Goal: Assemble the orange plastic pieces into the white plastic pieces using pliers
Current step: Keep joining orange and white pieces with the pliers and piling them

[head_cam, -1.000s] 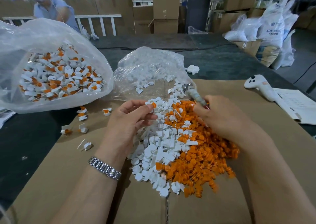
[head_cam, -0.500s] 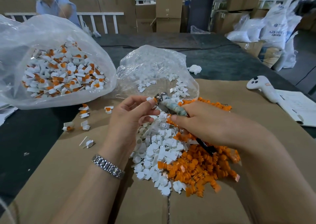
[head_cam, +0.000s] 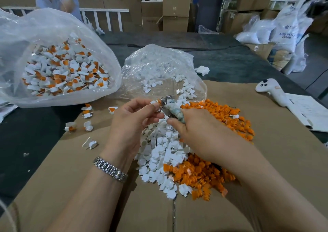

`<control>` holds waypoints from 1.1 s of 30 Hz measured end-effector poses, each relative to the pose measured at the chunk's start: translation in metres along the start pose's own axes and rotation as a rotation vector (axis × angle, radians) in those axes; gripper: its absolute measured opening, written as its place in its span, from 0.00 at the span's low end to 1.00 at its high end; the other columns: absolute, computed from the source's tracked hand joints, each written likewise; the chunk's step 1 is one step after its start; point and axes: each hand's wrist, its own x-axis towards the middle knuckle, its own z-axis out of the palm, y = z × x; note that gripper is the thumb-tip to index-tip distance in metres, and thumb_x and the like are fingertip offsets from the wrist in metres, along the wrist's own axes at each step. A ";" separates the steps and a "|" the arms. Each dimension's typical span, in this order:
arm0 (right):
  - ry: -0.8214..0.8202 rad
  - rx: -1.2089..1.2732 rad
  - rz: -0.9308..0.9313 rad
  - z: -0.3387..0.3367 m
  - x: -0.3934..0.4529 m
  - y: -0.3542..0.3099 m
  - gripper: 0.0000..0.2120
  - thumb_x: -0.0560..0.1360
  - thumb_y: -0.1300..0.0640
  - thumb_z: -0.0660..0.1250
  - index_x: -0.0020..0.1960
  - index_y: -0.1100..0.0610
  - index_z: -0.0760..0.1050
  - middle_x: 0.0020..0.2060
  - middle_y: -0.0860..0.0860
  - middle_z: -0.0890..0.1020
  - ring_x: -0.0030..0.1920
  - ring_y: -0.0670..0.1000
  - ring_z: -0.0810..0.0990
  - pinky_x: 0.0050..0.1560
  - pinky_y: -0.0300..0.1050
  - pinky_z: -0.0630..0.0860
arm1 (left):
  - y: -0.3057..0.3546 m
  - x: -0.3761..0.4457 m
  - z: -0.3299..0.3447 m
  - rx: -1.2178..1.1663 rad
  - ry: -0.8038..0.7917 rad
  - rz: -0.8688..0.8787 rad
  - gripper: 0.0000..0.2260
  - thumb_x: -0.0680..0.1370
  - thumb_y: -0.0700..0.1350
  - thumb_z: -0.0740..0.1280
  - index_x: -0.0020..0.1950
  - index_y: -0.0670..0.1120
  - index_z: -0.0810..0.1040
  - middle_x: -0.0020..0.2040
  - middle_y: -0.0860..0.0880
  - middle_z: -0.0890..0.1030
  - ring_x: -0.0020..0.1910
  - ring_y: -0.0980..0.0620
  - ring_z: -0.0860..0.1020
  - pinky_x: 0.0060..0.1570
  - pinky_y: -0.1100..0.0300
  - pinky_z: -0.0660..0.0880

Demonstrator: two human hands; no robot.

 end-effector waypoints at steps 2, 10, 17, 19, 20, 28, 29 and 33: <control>0.022 -0.023 0.001 0.001 0.001 -0.001 0.20 0.83 0.40 0.55 0.49 0.55 0.74 0.41 0.52 0.78 0.40 0.52 0.77 0.40 0.50 0.74 | 0.000 0.000 0.000 0.002 0.005 0.002 0.10 0.67 0.41 0.76 0.46 0.39 0.82 0.39 0.44 0.85 0.36 0.49 0.85 0.35 0.65 0.80; 0.049 -0.004 0.045 -0.024 0.005 0.016 0.24 0.77 0.28 0.53 0.43 0.48 0.72 0.36 0.48 0.79 0.35 0.48 0.78 0.33 0.46 0.72 | 0.009 0.000 -0.025 0.431 0.328 0.200 0.04 0.80 0.43 0.71 0.49 0.49 0.86 0.42 0.49 0.87 0.41 0.55 0.83 0.47 0.57 0.83; 0.182 -0.176 0.349 -0.023 0.024 0.068 0.25 0.78 0.33 0.60 0.60 0.54 0.72 0.55 0.56 0.77 0.55 0.59 0.77 0.57 0.60 0.77 | 0.019 0.005 -0.051 1.259 0.716 0.332 0.07 0.77 0.41 0.72 0.54 0.49 0.85 0.58 0.47 0.75 0.61 0.42 0.73 0.62 0.38 0.74; 0.191 -0.242 0.403 -0.016 0.025 0.074 0.28 0.77 0.32 0.60 0.62 0.55 0.71 0.58 0.57 0.76 0.60 0.61 0.75 0.61 0.62 0.74 | 0.017 0.006 -0.050 1.258 0.547 0.279 0.05 0.78 0.43 0.71 0.51 0.50 0.85 0.55 0.48 0.80 0.56 0.45 0.77 0.56 0.44 0.77; 0.188 -0.263 0.416 -0.013 0.025 0.076 0.29 0.77 0.32 0.60 0.63 0.56 0.71 0.60 0.58 0.75 0.62 0.61 0.74 0.62 0.63 0.72 | 0.016 0.005 -0.048 1.260 0.442 0.251 0.05 0.78 0.45 0.71 0.52 0.51 0.85 0.53 0.49 0.80 0.53 0.47 0.78 0.53 0.47 0.78; 0.159 -0.334 0.391 -0.002 0.024 0.074 0.34 0.76 0.30 0.60 0.69 0.55 0.70 0.63 0.58 0.74 0.65 0.61 0.72 0.65 0.62 0.70 | 0.005 0.009 -0.034 1.409 0.081 0.080 0.02 0.77 0.55 0.74 0.45 0.61 0.83 0.42 0.61 0.81 0.48 0.53 0.80 0.60 0.44 0.76; 0.154 -0.346 0.389 -0.001 0.024 0.074 0.34 0.75 0.29 0.60 0.68 0.55 0.71 0.63 0.58 0.75 0.65 0.61 0.72 0.65 0.61 0.70 | 0.004 0.009 -0.035 1.384 0.080 0.043 0.04 0.76 0.58 0.74 0.44 0.60 0.83 0.42 0.60 0.82 0.47 0.54 0.80 0.57 0.46 0.78; 0.130 -0.354 0.389 -0.002 0.023 0.075 0.33 0.75 0.28 0.58 0.64 0.55 0.72 0.63 0.57 0.75 0.65 0.61 0.72 0.66 0.63 0.69 | 0.003 0.018 -0.032 1.323 0.099 -0.080 0.07 0.74 0.58 0.77 0.46 0.57 0.86 0.41 0.56 0.82 0.41 0.56 0.80 0.34 0.59 0.73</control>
